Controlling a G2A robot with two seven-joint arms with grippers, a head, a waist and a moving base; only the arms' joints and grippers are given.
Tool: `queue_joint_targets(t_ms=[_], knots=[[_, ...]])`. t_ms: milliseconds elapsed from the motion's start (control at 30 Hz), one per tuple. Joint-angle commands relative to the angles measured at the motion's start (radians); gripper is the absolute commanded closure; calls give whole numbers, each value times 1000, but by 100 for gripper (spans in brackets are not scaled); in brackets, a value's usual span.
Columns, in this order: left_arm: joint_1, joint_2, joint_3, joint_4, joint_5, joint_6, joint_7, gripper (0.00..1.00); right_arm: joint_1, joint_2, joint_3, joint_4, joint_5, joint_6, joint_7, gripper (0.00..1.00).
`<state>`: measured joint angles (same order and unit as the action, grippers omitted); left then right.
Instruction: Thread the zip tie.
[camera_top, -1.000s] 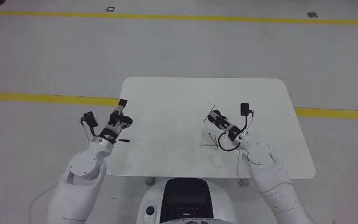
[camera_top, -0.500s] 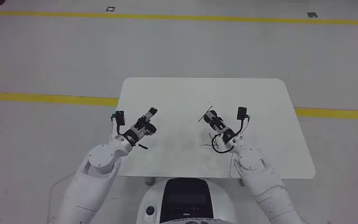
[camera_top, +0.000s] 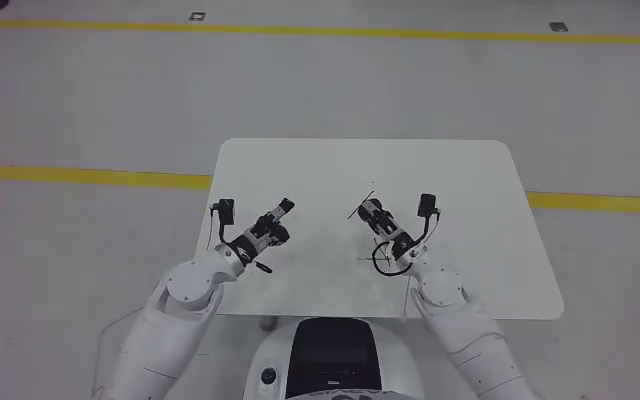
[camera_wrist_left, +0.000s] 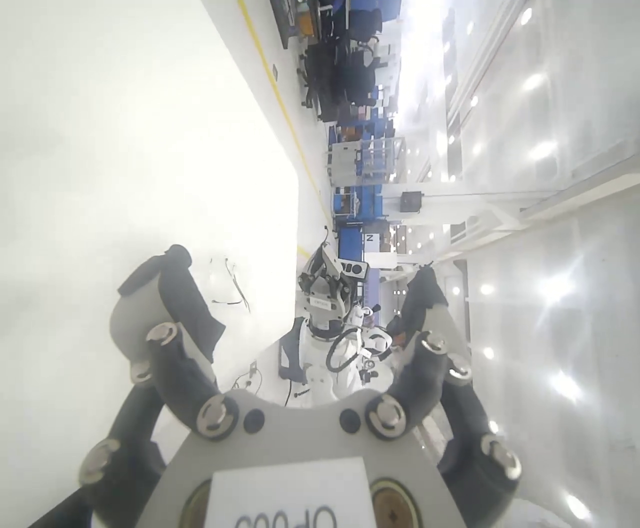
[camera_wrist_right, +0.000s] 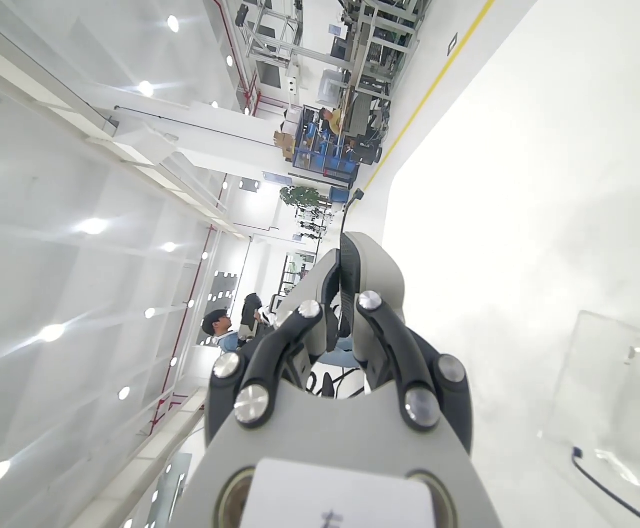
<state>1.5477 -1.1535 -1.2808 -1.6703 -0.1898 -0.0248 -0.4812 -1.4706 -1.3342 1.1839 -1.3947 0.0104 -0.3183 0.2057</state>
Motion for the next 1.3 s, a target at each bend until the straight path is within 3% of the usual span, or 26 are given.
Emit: queue_joint_targets(t_ms=[0,133,167,533,800,1033,1267], knots=[[-13,-3,23,11,-10,-17,-12,0,3,-5,-20,8,5,0,-16,100],[-42,-8,67,39,-4,-24,-13,0,-3,-13,-43,14,21,-12,-53,100],[-52,-10,73,45,6,-26,17,0,-5,-15,-48,13,18,-17,-64,100],[-52,-10,73,45,6,-26,17,0,-5,-15,-47,12,13,-20,-72,100],[-57,-10,110,65,40,-93,-15,0,-28,-28,-79,5,36,-22,-146,100],[-107,-14,153,111,57,-153,-36,0,-45,-43,-117,19,72,-22,-206,100],[-118,-16,161,122,66,-159,-26,0,-45,-45,-123,14,66,-22,-215,100]])
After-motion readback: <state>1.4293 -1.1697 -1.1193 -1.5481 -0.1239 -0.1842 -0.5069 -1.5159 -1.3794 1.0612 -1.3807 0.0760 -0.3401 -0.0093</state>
